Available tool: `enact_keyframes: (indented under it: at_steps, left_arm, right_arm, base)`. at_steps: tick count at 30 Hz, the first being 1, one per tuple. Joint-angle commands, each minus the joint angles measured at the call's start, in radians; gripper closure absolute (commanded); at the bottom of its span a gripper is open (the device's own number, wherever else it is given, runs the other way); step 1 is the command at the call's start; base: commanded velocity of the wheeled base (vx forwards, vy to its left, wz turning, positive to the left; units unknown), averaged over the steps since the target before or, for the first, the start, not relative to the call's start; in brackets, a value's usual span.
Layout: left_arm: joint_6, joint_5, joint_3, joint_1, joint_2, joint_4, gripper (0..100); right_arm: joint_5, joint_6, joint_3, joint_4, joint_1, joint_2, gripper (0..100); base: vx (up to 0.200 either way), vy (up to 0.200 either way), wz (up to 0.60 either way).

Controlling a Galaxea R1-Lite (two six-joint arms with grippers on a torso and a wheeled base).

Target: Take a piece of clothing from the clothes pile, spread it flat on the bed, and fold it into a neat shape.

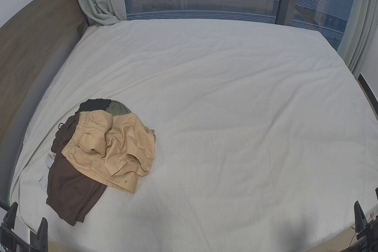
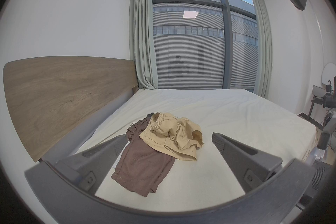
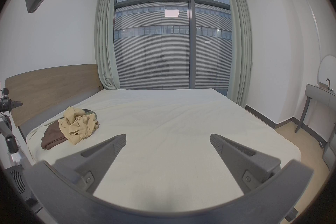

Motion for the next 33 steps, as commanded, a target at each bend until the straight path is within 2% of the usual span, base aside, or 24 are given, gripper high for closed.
enact_keyframes:
  at_steps: [1, 14, 17, 19, 23, 24, 28, 33]
  left_arm:
    - [0.003, -0.001, 0.018, 0.000, -0.016, -0.001, 0]
    - [0.010, -0.017, 0.008, 0.000, -0.016, -0.027, 0]
    - [0.004, -0.014, -0.165, 0.000, 0.056, -0.114, 0]
    - [0.004, -0.014, -0.205, -0.006, 0.099, -0.114, 0]
    - [-0.010, -0.018, -0.222, -0.094, 0.248, -0.120, 0]
    - [-0.037, -0.018, -0.226, -0.150, 0.304, -0.122, 0]
    - [-0.097, -0.037, -0.254, -0.239, 0.421, -0.120, 0]
    - [-0.148, -0.049, -0.268, -0.268, 0.568, -0.160, 0]
  right_arm:
    - [-0.001, 0.001, 0.018, 0.000, 0.000, -0.010, 0]
    - [-0.002, 0.003, 0.018, -0.001, 0.000, -0.010, 0]
    - [-0.002, 0.003, 0.018, 0.000, 0.000, -0.010, 0]
    - [-0.002, 0.004, 0.018, 0.000, 0.000, -0.010, 0]
    - [-0.002, 0.006, 0.018, -0.001, 0.000, -0.010, 0]
    - [-0.002, 0.006, 0.018, -0.001, 0.000, -0.010, 0]
    - [-0.002, 0.008, 0.018, 0.000, 0.000, -0.010, 0]
    - [-0.002, 0.008, 0.018, -0.001, 0.000, -0.010, 0]
  base:
    - [0.000, 0.000, 0.00]
    - [0.000, 0.000, 0.00]
    - [0.000, 0.000, 0.00]
    - [0.000, 0.000, 0.00]
    - [0.000, 0.000, 0.00]
    - [0.000, 0.000, 0.00]
    - [0.000, 0.000, 0.00]
    - [0.000, 0.000, 0.00]
